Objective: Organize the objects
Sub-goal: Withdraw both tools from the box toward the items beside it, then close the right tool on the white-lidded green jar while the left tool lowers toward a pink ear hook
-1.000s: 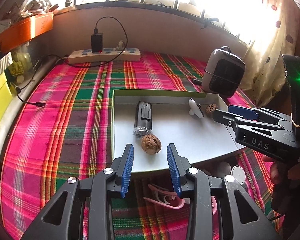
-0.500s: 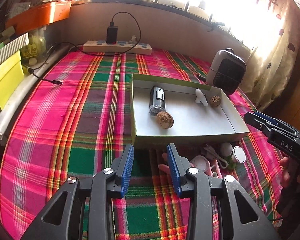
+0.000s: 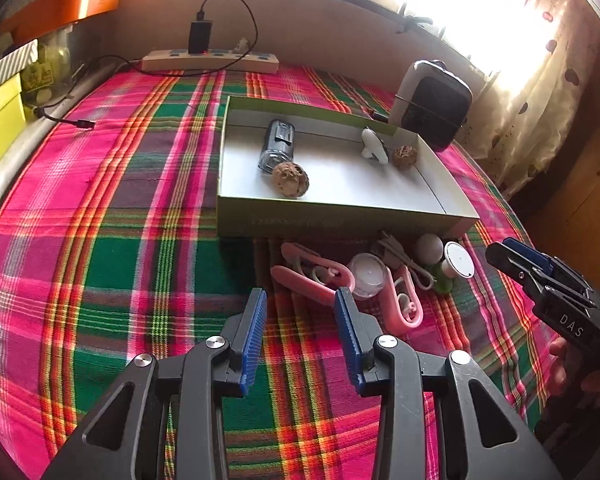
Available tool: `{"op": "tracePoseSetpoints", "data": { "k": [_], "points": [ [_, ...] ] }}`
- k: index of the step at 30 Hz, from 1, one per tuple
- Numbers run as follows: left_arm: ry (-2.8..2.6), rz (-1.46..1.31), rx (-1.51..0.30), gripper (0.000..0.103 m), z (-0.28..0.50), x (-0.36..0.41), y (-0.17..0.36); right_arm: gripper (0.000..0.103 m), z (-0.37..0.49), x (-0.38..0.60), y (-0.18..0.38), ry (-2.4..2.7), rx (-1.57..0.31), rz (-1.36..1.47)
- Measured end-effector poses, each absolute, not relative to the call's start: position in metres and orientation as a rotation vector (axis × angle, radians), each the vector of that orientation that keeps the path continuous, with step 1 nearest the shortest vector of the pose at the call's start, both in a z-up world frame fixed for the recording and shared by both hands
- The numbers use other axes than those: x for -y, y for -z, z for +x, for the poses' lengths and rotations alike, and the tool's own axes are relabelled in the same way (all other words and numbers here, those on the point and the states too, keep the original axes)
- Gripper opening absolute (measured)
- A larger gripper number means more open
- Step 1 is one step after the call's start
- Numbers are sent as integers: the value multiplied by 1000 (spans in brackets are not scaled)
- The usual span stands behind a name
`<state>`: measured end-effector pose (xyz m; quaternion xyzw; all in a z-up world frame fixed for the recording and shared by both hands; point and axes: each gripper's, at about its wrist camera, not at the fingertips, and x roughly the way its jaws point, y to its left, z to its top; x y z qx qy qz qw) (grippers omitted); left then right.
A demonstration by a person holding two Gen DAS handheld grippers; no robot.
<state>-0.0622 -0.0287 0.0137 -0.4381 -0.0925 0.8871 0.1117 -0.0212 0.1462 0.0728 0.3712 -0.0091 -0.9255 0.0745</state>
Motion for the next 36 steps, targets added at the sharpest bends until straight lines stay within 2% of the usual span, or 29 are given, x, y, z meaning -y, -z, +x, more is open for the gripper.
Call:
{"op": "tracePoseSetpoints", "data": {
  "k": [9, 36],
  "points": [
    [-2621, -1307, 215, 33, -64, 10, -12, 46, -14, -148, -62, 2749, 35, 1142],
    [-2686, -1365, 261, 33, -66, 45, -8, 47, -27, -124, -42, 2610, -37, 1214]
  ]
}}
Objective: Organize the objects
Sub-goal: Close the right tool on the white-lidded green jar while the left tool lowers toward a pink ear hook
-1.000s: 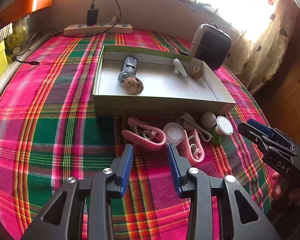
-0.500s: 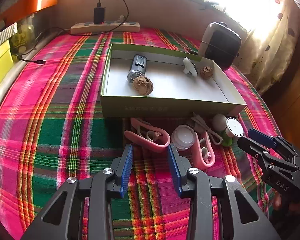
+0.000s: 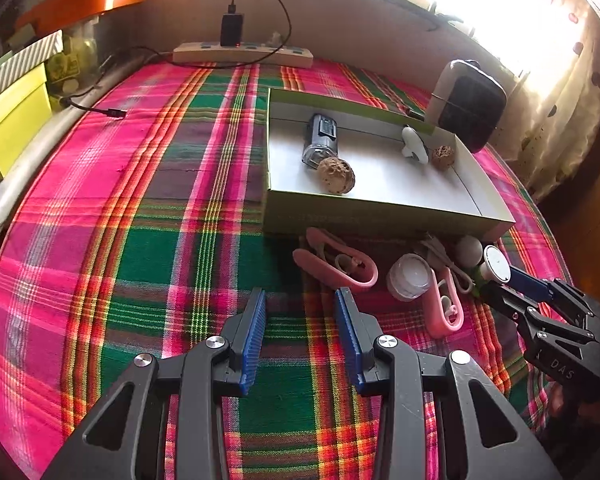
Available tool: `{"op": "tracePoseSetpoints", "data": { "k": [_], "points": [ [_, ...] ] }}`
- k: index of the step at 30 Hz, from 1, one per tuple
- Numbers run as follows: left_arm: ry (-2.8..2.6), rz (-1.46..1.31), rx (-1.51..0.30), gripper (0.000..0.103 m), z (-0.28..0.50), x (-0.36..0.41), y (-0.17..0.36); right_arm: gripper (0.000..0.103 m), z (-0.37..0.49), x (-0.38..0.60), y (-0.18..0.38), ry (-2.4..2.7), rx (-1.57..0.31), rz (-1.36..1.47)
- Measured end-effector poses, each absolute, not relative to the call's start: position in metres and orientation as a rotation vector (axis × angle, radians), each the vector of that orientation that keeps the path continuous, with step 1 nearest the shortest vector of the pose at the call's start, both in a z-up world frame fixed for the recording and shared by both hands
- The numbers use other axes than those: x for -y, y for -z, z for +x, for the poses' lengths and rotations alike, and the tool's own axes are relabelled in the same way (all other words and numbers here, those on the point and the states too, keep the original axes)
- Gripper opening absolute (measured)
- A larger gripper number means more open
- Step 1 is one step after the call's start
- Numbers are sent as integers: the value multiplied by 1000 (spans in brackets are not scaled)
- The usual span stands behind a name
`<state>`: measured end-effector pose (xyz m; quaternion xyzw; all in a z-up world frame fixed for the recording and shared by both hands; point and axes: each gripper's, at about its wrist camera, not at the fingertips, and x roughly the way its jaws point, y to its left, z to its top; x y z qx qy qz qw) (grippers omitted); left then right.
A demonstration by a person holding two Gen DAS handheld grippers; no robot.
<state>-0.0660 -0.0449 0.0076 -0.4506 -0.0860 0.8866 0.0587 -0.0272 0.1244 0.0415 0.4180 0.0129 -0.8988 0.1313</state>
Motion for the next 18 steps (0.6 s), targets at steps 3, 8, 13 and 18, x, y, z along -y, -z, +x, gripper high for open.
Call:
{"op": "tracePoseSetpoints", "data": {
  "k": [3, 8, 13, 18],
  "points": [
    [-2674, -1364, 269, 33, -65, 44, -8, 47, -33, -122, -40, 2610, -49, 1234],
    [-2629, -1370, 345, 33, -67, 42, -8, 47, -39, -118, -39, 2588, -55, 1244],
    [-2622, -1367, 367, 34, -68, 37, -12, 47, -44, -114, -38, 2609, -108, 1257],
    [-2639, -1372, 362, 36, -72, 31, -16, 47, -44, -119, -39, 2611, -97, 1257]
  ]
}}
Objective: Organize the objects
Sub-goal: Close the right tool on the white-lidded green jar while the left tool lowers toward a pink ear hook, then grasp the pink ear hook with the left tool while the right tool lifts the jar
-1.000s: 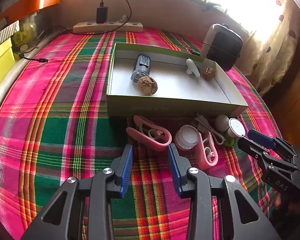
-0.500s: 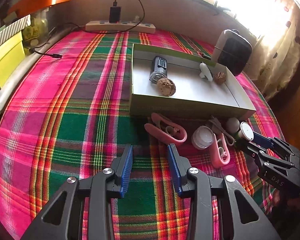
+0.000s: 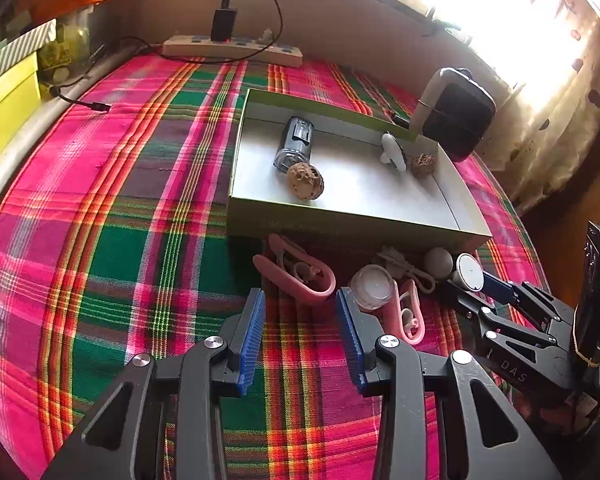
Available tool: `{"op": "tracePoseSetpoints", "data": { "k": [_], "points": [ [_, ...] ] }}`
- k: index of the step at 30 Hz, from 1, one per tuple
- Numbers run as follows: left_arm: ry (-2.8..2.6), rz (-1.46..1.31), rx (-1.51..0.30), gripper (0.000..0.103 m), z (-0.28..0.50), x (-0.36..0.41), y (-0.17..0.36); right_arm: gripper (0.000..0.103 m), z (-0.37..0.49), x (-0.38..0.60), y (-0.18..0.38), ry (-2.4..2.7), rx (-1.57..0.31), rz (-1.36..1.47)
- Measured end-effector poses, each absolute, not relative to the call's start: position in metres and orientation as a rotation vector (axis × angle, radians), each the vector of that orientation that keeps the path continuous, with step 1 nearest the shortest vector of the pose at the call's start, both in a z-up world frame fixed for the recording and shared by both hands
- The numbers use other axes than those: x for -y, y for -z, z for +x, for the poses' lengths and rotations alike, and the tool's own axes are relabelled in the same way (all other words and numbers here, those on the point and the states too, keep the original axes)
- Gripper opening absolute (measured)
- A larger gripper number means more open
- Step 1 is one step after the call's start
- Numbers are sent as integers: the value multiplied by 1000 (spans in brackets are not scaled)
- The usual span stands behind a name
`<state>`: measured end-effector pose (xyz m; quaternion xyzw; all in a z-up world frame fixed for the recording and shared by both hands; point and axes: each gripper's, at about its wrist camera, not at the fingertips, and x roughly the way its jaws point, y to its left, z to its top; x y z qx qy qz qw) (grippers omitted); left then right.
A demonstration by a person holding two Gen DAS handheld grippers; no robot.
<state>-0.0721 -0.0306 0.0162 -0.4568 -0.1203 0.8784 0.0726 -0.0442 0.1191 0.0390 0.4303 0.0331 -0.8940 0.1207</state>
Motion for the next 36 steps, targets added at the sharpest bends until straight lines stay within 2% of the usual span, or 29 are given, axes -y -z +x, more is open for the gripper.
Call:
{"op": "tracePoseSetpoints", "data": {
  "k": [4, 7, 9, 12, 36],
  "points": [
    [-2697, -1394, 331, 37, -76, 28, -20, 47, -43, -126, -40, 2622, -94, 1262],
    [-2701, -1419, 387, 38, -80, 31, -21, 46, -43, -131, -40, 2623, -84, 1261],
    [-2702, -1426, 408, 38, -82, 32, -21, 40, -43, -133, -41, 2625, -90, 1260],
    [-2711, -1433, 413, 38, -85, 28, -22, 36, -43, -134, -41, 2621, -102, 1257],
    [-2741, -1553, 320, 38, -89, 29, -13, 36, -42, -136, -40, 2600, -87, 1249]
  ]
}}
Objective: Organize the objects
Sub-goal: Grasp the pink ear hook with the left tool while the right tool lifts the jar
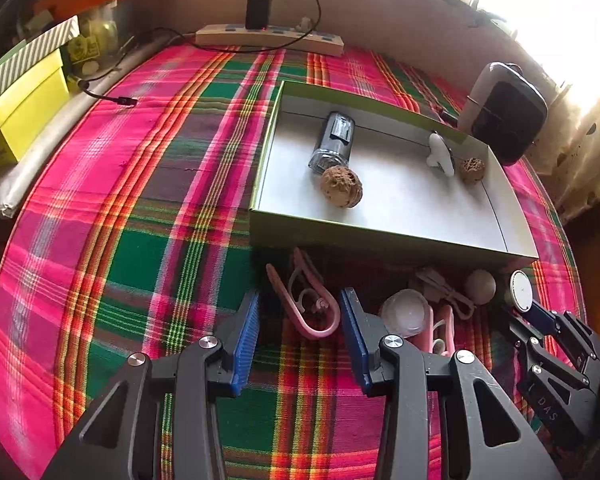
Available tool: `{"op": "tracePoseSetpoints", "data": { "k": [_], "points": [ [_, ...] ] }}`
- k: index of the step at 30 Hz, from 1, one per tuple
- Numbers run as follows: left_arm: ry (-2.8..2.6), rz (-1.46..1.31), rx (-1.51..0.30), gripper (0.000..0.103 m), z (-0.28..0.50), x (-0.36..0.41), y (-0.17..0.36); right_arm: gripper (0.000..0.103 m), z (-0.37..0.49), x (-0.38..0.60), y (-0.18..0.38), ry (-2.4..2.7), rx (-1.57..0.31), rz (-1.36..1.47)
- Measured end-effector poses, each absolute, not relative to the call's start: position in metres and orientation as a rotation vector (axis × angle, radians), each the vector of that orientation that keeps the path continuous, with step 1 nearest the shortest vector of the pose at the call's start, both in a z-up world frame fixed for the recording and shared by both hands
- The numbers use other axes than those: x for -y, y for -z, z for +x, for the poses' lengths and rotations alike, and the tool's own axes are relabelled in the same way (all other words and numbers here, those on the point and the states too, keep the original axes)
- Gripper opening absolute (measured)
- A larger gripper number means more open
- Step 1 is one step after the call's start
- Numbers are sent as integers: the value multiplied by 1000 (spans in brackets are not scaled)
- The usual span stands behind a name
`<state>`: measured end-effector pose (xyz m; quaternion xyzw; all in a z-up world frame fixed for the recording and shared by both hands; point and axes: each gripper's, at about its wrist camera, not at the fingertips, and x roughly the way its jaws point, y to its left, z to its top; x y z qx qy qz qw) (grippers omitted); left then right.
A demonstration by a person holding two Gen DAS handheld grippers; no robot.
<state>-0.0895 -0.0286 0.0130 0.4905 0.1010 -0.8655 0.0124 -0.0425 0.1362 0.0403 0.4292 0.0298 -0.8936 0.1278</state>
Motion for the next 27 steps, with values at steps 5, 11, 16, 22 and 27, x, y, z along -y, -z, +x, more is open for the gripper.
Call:
{"op": "tracePoseSetpoints", "data": {
  "k": [5, 11, 16, 22, 27],
  "points": [
    [2688, 1521, -300, 38, -86, 39, -12, 36, -42, -136, -40, 2604, -92, 1250],
    [2705, 1512, -237, 38, -88, 39, -10, 36, -42, -138, -40, 2619, -85, 1257],
    [2724, 1504, -176, 38, -90, 36, -9, 36, -42, -136, -40, 2629, -98, 1263],
    [2747, 1485, -166, 38, -92, 37, -9, 36, -43, -135, -40, 2640, -110, 1269],
    [2768, 1468, -160, 38, -92, 37, -8, 36, -44, -134, -40, 2649, -123, 1274]
  ]
}}
